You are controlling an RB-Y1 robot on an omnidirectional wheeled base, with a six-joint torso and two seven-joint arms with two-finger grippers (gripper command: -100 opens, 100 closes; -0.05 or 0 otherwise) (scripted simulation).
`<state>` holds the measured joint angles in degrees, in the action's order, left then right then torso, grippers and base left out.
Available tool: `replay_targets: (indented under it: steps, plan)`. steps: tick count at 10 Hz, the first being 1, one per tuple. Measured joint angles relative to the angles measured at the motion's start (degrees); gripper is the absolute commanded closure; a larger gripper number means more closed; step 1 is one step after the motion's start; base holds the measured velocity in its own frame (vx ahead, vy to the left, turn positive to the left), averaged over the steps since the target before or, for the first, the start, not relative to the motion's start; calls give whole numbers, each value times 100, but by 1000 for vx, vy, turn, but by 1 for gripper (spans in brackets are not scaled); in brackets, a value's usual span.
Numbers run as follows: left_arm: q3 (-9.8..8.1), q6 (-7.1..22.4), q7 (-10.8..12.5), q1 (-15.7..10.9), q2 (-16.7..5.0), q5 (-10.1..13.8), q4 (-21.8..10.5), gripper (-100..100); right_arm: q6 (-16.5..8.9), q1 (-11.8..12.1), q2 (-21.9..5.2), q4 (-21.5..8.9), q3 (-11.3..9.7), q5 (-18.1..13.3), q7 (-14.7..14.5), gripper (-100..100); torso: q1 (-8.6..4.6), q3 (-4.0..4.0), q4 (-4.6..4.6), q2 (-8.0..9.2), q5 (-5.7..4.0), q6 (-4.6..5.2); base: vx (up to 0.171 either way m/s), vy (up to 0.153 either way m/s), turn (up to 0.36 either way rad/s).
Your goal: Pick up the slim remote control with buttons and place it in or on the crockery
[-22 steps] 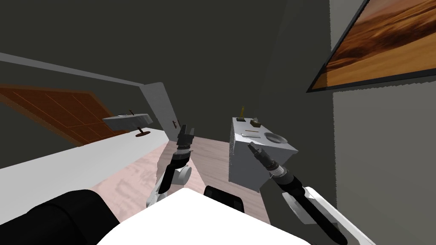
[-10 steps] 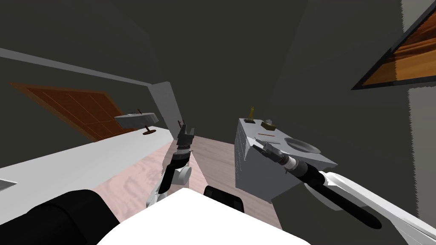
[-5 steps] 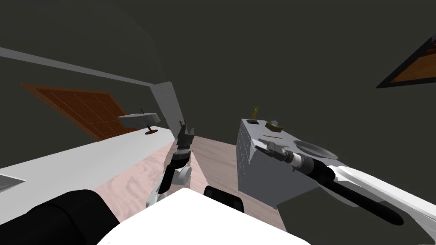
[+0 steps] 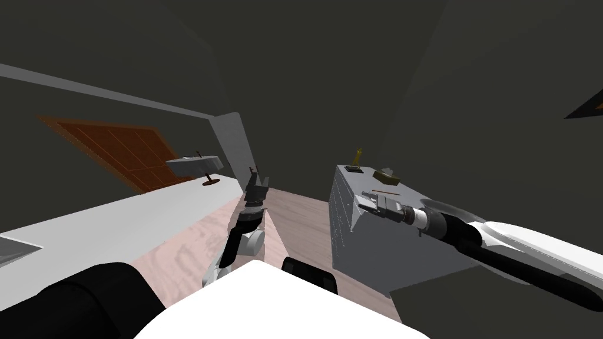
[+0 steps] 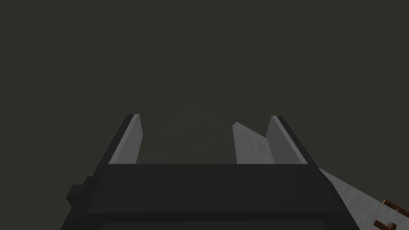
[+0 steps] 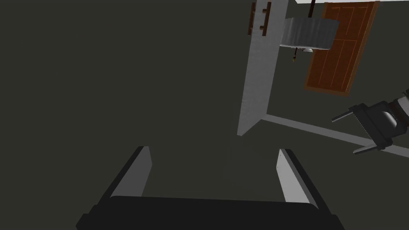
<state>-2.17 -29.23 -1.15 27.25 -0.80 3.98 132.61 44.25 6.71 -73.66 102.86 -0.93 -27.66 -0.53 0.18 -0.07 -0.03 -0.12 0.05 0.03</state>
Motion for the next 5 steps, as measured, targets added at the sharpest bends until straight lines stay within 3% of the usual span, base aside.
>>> replay_targets:
  steps: [5]
  plan:
    - [0, 0, 0, 0, 0, 0, 0, 0, 254, 30, -875, -257, 53, -295, 15, -100, -2, -2, -1, -3, -1, 0, 55, 49, 18]
